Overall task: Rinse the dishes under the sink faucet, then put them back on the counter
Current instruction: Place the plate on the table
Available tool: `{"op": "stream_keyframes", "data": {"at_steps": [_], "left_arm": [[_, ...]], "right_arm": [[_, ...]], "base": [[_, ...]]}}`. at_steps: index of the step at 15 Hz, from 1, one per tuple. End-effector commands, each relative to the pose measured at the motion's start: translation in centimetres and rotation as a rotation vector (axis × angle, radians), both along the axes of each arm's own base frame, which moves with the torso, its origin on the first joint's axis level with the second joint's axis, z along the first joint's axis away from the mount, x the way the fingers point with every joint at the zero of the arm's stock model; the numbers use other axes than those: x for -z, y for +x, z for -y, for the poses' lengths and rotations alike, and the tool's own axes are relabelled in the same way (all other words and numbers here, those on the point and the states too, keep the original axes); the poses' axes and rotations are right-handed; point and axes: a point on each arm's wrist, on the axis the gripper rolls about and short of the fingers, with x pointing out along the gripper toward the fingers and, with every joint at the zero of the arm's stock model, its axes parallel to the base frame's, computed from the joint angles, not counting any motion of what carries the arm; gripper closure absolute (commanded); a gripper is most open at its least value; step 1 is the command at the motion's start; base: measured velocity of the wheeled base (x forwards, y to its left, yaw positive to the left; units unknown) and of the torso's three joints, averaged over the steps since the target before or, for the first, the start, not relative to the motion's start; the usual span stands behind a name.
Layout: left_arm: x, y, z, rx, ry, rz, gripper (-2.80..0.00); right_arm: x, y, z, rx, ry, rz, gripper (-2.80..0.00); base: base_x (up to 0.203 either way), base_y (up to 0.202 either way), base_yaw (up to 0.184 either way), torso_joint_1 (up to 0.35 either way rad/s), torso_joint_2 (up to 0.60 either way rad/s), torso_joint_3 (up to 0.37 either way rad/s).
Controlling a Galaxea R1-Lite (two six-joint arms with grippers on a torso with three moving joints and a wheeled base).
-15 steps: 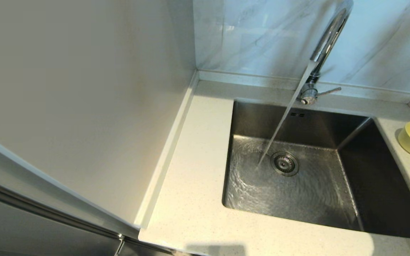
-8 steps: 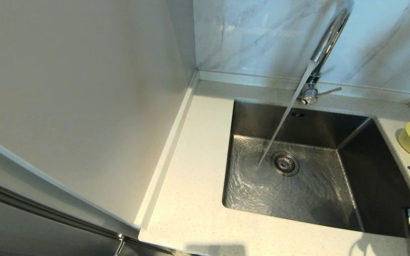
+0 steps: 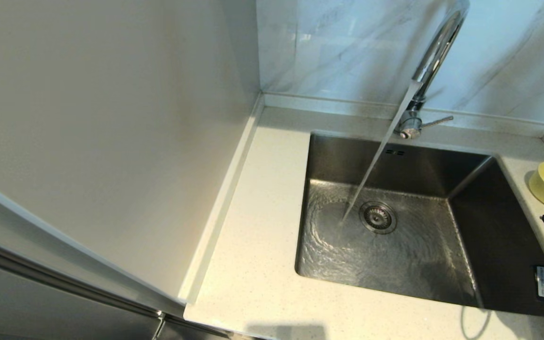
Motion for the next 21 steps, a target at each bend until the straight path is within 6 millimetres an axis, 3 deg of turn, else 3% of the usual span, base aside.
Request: {"op": "stream_keyframes", "data": {"at_steps": [1,10,11,12,17,21], "left_arm": [[0.0,0.0,0.0,0.000,0.000,0.000,0.00],[0.0,0.0,0.0,0.000,0.000,0.000,0.00],[0.0,0.0,0.0,0.000,0.000,0.000,0.00],[0.0,0.0,0.0,0.000,0.000,0.000,0.00],[0.0,0.0,0.0,0.000,0.000,0.000,0.00],[0.0,0.0,0.0,0.000,0.000,0.000,0.00]], "right_arm": [[0.5,0.5,0.5,0.026,-0.001,-0.017,0.00],[0.2,1.3,2.2,0.106,-0.003,0.007,0.00],[0.1,1.3,2.2,0.105,-0.003,0.008,-0.88],[0.0,1.2,2.2,0.105,-0.004,0.013,-2.80],[-1.6,-0.1,2.0,0.104,-0.009,0.095,-2.80],[-5.6,-1.8,1.6,0.029,0.021,0.256,-2.80]], "base": [[0.000,0.000,0.000,0.000,0.00,0.000],[0.000,0.000,0.000,0.000,0.00,0.000],[0.000,0.000,0.000,0.000,0.00,0.000],[0.000,0.000,0.000,0.000,0.00,0.000],[0.000,0.000,0.000,0.000,0.00,0.000],[0.000,0.000,0.000,0.000,0.00,0.000]]}}
